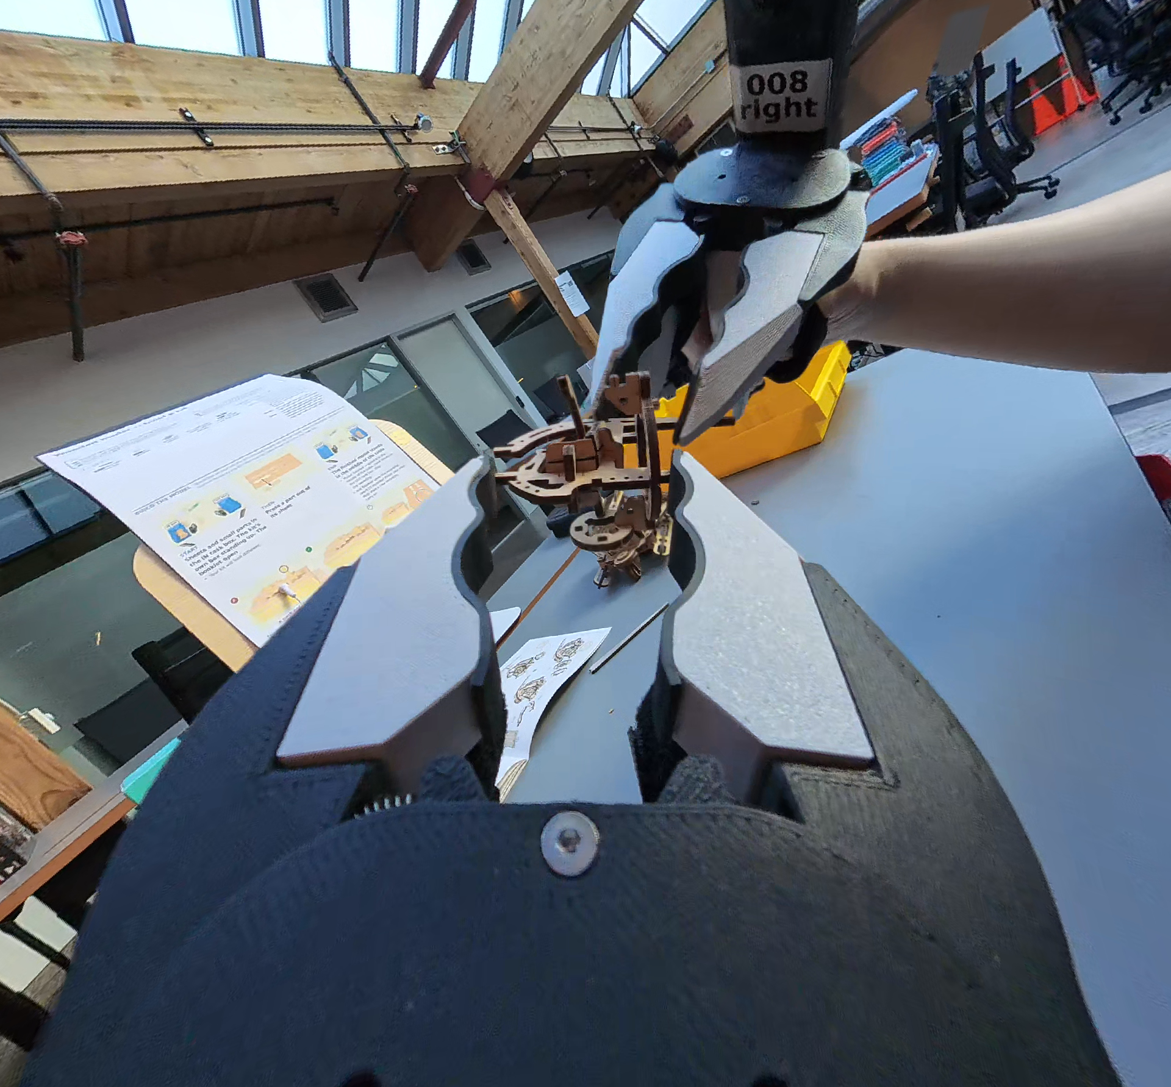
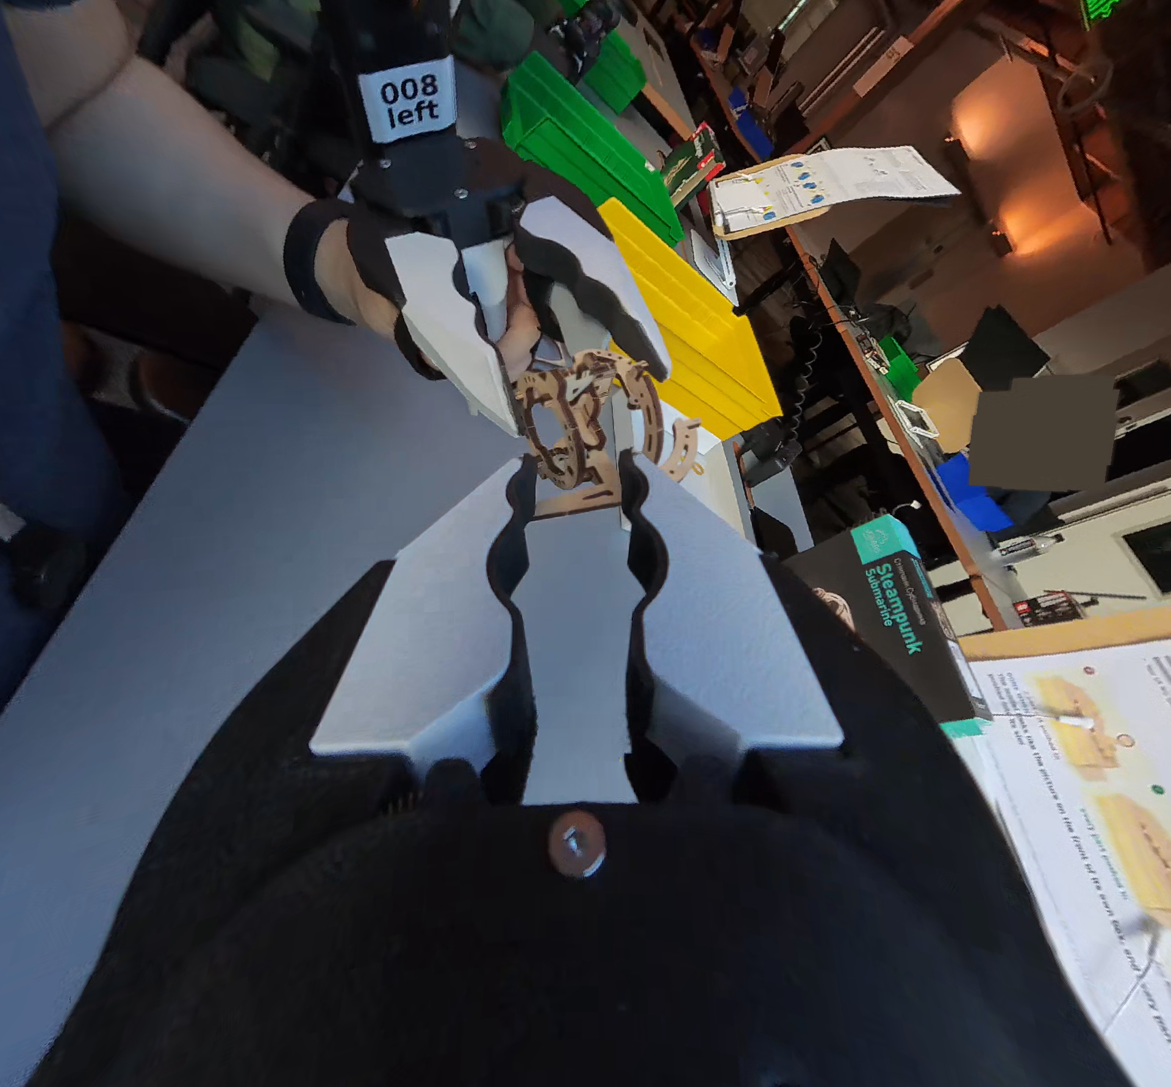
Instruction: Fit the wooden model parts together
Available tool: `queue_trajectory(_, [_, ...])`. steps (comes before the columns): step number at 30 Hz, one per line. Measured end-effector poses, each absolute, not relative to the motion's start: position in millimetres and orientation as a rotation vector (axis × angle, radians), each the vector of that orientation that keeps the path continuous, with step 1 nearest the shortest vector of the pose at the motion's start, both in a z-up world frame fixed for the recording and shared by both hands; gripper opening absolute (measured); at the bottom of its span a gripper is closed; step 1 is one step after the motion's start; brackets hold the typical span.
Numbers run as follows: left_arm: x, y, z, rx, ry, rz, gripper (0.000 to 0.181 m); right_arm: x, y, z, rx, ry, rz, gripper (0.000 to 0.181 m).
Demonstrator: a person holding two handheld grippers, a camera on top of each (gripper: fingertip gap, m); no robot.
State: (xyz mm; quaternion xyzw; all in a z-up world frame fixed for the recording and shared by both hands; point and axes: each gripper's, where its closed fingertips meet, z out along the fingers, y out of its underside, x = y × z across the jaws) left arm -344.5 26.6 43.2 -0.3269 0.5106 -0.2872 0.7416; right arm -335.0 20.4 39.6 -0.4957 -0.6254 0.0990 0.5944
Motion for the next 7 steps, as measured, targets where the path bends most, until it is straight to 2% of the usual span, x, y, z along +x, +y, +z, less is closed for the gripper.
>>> queue_trajectory(7, [-339.7,26.0,37.4,-0.733,1.175,-0.608,0.053,-331.7,21.7,32.7,-1.14,-1.626,0.02,0.025])
